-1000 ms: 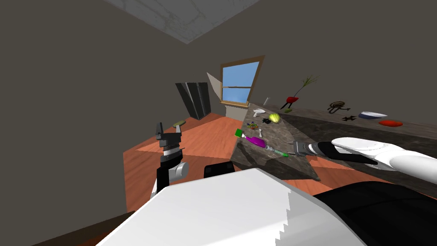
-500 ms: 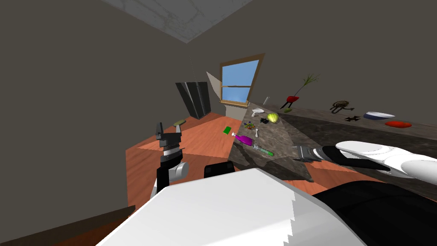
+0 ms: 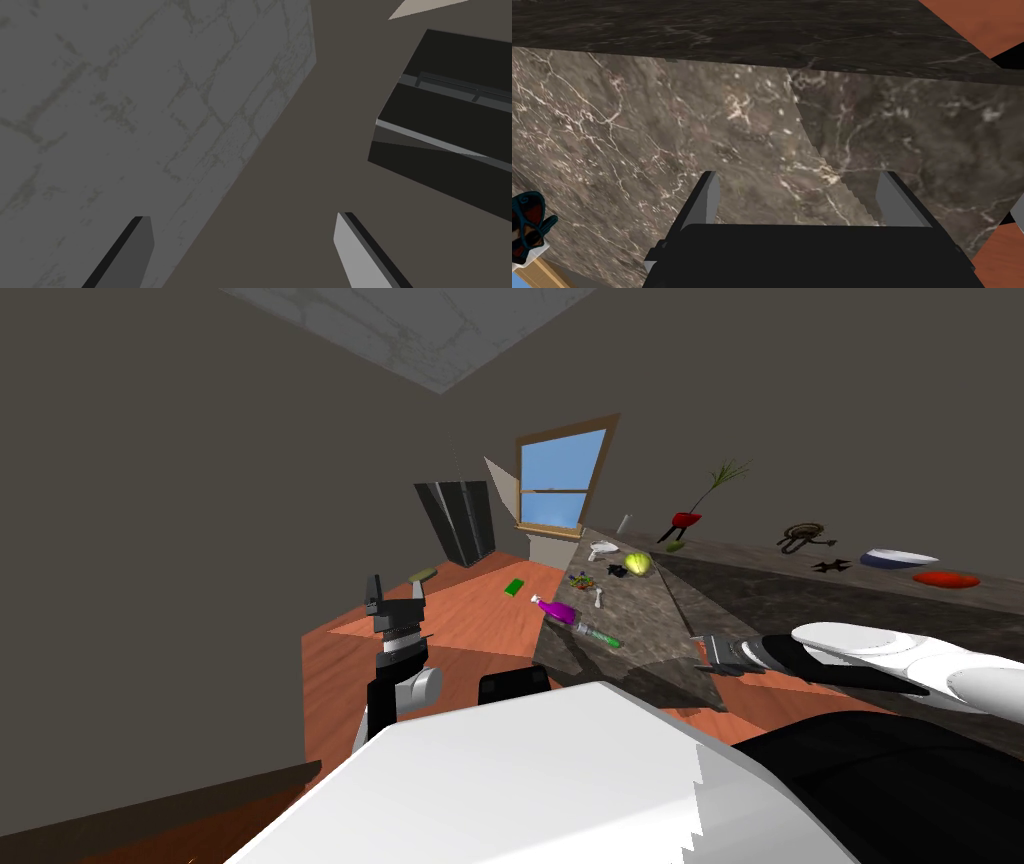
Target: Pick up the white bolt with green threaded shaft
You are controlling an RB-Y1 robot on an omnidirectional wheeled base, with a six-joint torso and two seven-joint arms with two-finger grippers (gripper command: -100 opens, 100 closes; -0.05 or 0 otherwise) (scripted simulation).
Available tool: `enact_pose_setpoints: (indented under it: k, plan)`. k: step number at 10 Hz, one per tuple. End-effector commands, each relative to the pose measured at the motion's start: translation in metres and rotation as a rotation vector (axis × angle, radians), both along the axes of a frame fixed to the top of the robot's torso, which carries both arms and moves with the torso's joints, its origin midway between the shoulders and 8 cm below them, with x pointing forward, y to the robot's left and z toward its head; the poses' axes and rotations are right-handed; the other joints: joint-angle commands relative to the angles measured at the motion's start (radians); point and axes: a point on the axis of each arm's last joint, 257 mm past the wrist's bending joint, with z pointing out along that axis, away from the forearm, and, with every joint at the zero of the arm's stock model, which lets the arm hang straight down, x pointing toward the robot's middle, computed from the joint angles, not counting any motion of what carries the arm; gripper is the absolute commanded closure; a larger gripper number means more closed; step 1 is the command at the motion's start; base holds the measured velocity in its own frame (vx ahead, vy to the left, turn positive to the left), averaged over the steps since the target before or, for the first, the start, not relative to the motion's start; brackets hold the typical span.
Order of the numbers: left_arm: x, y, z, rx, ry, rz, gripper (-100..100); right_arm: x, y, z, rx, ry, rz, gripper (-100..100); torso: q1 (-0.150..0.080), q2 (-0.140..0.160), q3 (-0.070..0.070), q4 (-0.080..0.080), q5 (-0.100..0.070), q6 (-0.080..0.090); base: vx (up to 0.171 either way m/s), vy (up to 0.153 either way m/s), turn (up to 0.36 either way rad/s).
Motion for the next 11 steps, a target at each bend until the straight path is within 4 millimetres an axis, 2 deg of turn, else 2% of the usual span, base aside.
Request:
enact_pose_setpoints:
  k: [1, 2, 3, 7, 8, 9, 11]
  plan:
    - [0.0, 0.0, 0.0, 0.0, 0.0, 0.0, 0, -0.006, -0.001, -0.011, -0.007, -0.005, -0.011, -100, 0.0, 0.0, 0.0, 0.0, 0.0, 0.0, -0.016, -0.018, 0.055]
    - [0.0, 0.0, 0.0, 0.0, 0.0, 0.0, 0, -0.004, 0.0, -0.007, -0.003, -0.003, -0.007, -100, 0.0, 0.0, 0.0, 0.0, 0.0, 0.0, -0.007, -0.007, 0.012]
    - [0.0, 0.0, 0.0, 0.0, 0.0, 0.0, 0, -0.004, -0.001, -0.007, -0.005, -0.004, -0.007, 100, 0.0, 0.0, 0.0, 0.0, 0.0, 0.0, 0.0, 0.0, 0.0]
    - [0.0, 0.0, 0.0, 0.0, 0.0, 0.0, 0, -0.004, -0.001, -0.007, -0.005, -0.004, -0.007, 100, 0.001, -0.001, -0.001, 0.0, 0.0, 0.0, 0.0, 0.0, 0.0]
    - [0.0, 0.0, 0.0, 0.0, 0.0, 0.0, 0, -0.004, -0.001, -0.007, -0.005, -0.004, -0.007, 0, 0.001, -0.001, -0.001, 0.0, 0.0, 0.0, 0.0, 0.0, 0.0]
    - [0.0, 0.0, 0.0, 0.0, 0.0, 0.0, 0, 0.009, -0.013, 0.005, -0.045, -0.034, -0.001, -100, 0.001, -0.001, -0.001, 0.0, 0.0, 0.0, -0.088, 0.064, -0.143]
    - [0.0, 0.0, 0.0, 0.0, 0.0, 0.0, 0, 0.018, -0.021, 0.012, -0.075, -0.059, 0.002, -100, 0.008, 0.01, 0.005, 0.002, 0.002, 0.001, -0.183, 0.129, -0.141]
